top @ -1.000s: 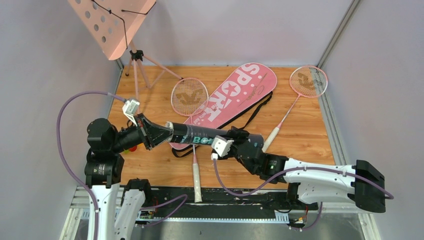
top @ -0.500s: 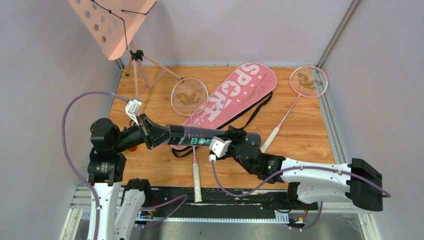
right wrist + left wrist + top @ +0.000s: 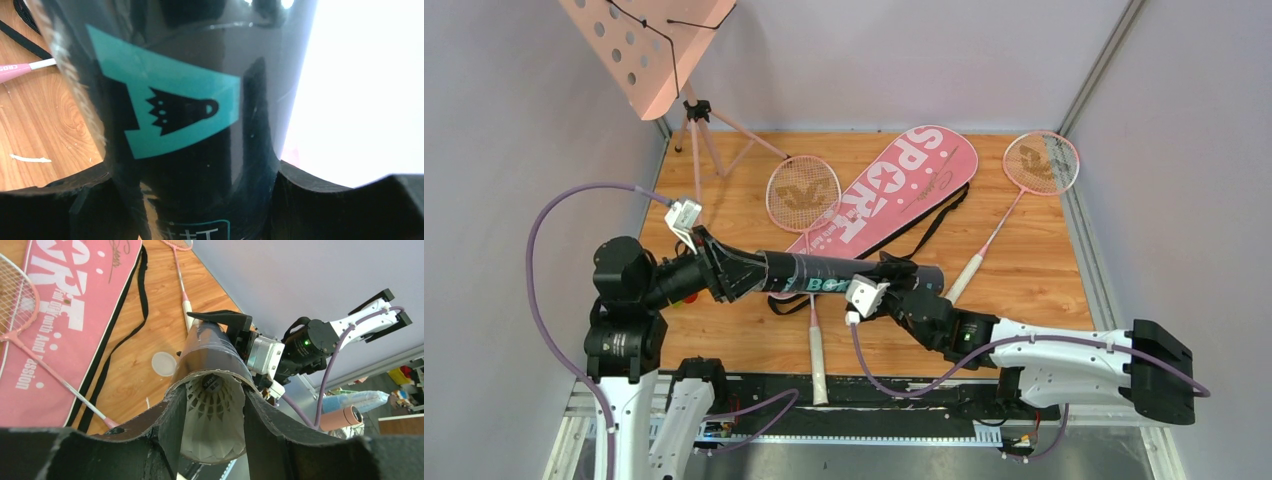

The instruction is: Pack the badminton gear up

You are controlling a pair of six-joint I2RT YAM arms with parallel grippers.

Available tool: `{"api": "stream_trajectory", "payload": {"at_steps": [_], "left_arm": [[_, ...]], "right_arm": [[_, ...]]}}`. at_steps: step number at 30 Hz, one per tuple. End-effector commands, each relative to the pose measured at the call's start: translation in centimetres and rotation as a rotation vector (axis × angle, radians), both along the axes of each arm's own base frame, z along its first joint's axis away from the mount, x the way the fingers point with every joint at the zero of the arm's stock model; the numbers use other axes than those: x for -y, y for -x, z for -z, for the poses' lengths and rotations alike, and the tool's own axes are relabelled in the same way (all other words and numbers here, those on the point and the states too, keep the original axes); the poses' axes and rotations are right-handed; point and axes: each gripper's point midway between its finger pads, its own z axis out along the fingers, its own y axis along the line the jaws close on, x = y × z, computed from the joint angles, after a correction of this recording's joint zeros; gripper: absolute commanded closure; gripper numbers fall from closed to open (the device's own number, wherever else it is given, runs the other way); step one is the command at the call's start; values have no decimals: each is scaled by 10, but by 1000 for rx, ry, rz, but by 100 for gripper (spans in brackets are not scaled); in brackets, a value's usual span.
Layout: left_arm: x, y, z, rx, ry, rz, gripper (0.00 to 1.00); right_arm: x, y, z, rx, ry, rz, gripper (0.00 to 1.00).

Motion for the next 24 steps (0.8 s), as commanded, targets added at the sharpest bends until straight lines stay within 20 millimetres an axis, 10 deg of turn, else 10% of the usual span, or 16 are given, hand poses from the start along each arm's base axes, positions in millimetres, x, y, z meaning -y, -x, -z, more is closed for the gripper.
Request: {"api": "stream_trajectory", "payload": {"at_steps": [1, 8, 24], "left_arm": [[-4, 4, -23, 94, -22, -40, 47], [-9, 12, -47, 169, -29, -93, 48], [-11, -7, -24, 153, -73, -89, 35]], "right_arm": [[-4, 9, -25, 26, -107, -47, 81], [6, 11, -11, -23, -96, -20, 81], [22, 20, -27, -56, -206, -16, 82]]}}
